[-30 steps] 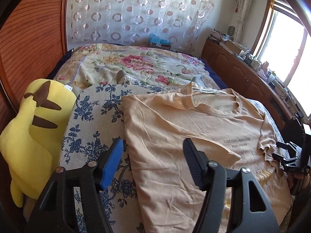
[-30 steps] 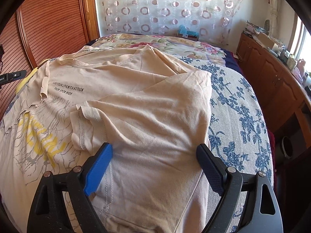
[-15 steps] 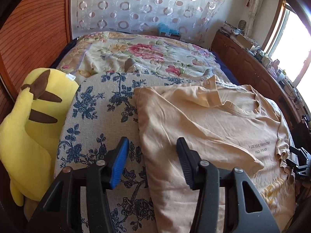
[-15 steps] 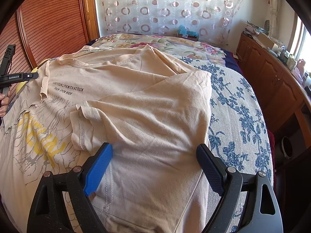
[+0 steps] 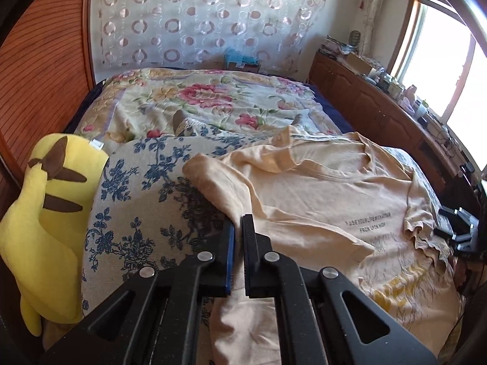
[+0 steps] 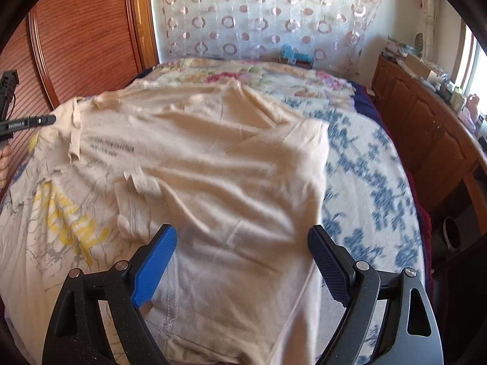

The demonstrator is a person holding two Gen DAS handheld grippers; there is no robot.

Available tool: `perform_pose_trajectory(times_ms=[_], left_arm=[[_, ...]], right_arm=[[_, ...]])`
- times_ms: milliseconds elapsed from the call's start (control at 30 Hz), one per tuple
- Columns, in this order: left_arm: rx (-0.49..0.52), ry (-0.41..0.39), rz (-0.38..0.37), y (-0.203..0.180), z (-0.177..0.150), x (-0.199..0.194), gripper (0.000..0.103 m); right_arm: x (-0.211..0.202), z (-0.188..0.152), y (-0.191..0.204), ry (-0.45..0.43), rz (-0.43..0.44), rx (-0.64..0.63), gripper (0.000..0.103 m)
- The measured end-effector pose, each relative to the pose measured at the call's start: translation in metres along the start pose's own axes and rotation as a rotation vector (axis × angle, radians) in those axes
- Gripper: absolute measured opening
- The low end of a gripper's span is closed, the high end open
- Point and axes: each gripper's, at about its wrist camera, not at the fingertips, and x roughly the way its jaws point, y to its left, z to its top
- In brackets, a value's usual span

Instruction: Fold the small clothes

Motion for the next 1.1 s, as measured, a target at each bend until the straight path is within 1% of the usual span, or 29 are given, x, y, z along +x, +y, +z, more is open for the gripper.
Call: perform_pose_trajectory(times_ms=[100, 133, 167, 200, 233, 267, 300, 400, 533, 633, 667, 700, 767, 833, 900, 1000, 1100], left_arm=[[0.014, -0.008, -0.008, -0.008, 0.0, -0.003, 0.005], [0.017, -0.013, -0.015, -0.01, -0.001, -0.005, 0.005], [0.021, -0.016, -0.021, -0.012, -0.001, -0.006, 0.005], [0.025, -0.019, -0.028, -0.015, -0.002, -0.008, 0.005], [0.025, -0.023, -0.032, -0.018, -0.003, -0.01, 0.005], [0.026, -0.026, -0.039, -0.02, -0.005, -0.013, 0.005], [0.03, -0.028, -0.044, -0.023, -0.006, -0.015, 0.005], [0.042, -0.043, -0.052, -0.028, -0.014, -0.024, 0.005], [0.048, -0.054, -0.065, -0.032, -0.018, -0.031, 0.005], [0.057, -0.054, -0.065, -0.034, -0.02, -0.032, 0.005], [0.057, -0.055, -0.065, -0.035, -0.021, -0.033, 0.005], [0.056, -0.058, -0.065, -0.037, -0.021, -0.033, 0.005], [0.055, -0.072, -0.072, -0.038, -0.022, -0.036, 0.005], [0.059, -0.094, -0.088, -0.04, -0.024, -0.045, 0.005], [0.058, -0.119, -0.107, -0.041, -0.025, -0.058, 0.005], [0.076, -0.171, -0.119, -0.044, -0.024, -0.087, 0.005], [0.091, -0.224, -0.125, -0.043, -0.028, -0.118, 0.005]], right_arm=[[-0.013, 0.014, -0.016, -0.055, -0.007, 0.027, 0.089], [-0.014, 0.018, -0.021, -0.064, -0.019, 0.026, 0.089], [-0.013, 0.021, -0.024, -0.064, -0.032, 0.019, 0.087], [-0.008, 0.024, -0.027, -0.052, -0.048, 0.007, 0.077], [0.001, 0.026, -0.03, -0.018, -0.056, -0.005, 0.072], [0.01, 0.027, -0.034, 0.017, -0.053, -0.009, 0.063], [0.019, 0.028, -0.039, 0.043, -0.049, -0.004, 0.058], [0.038, 0.032, -0.051, 0.073, -0.068, 0.024, 0.056], [0.056, 0.042, -0.061, 0.088, -0.038, 0.102, 0.056], [0.063, 0.053, -0.059, 0.098, -0.025, 0.109, 0.055], [0.064, 0.056, -0.058, 0.1, -0.018, 0.104, 0.044], [0.065, 0.058, -0.055, 0.104, 0.0, 0.095, 0.028], [0.067, 0.062, -0.047, 0.111, 0.03, 0.069, 0.009], [0.059, 0.062, -0.041, 0.079, 0.009, 0.03, 0.008], [0.045, 0.063, -0.037, 0.028, 0.026, 0.027, 0.008], [0.007, 0.063, -0.029, -0.071, 0.037, 0.018, 0.008], [-0.036, 0.057, -0.021, -0.141, 0.028, -0.01, 0.008]])
